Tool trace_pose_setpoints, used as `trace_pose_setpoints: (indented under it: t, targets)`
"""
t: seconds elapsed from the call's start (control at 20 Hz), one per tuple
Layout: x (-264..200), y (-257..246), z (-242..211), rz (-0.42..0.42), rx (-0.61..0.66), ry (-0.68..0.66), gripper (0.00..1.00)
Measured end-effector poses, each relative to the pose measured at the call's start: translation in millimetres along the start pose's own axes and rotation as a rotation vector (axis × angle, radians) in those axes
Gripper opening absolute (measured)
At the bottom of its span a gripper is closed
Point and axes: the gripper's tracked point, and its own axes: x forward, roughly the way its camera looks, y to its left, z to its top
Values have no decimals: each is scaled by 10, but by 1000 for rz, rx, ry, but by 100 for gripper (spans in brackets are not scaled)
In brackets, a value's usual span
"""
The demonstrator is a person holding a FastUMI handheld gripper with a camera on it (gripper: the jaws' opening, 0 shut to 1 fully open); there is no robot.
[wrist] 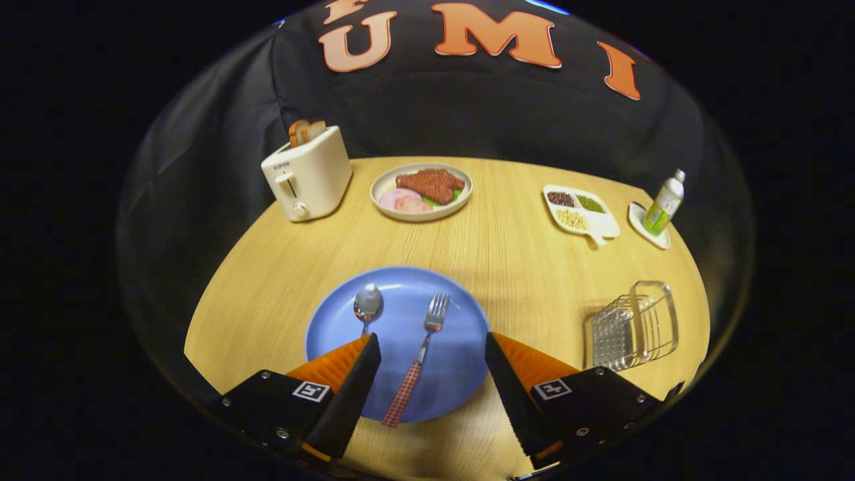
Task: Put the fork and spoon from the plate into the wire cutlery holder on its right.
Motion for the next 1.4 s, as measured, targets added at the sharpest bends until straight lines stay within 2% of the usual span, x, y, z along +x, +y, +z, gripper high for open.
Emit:
trace_pose_setpoints:
  t: [0.15,0.25,0.45,0.6,0.7,1.0,1.25,1.4]
  targets:
    - [145,11,-181,-24,9,52,86]
    - [211,27,-243,-47,19,63,75]
    - [318,109,-340,-74,55,76,49]
    - [395,105,-363,-117,48,66,25]
    - [402,103,-329,-136,57,45,14]
    - [300,108,-170,-131,92,1,6]
    - [-80,-115,99,-104,117,-16,6]
    - [-390,-411,256,-99,131,-17,6]
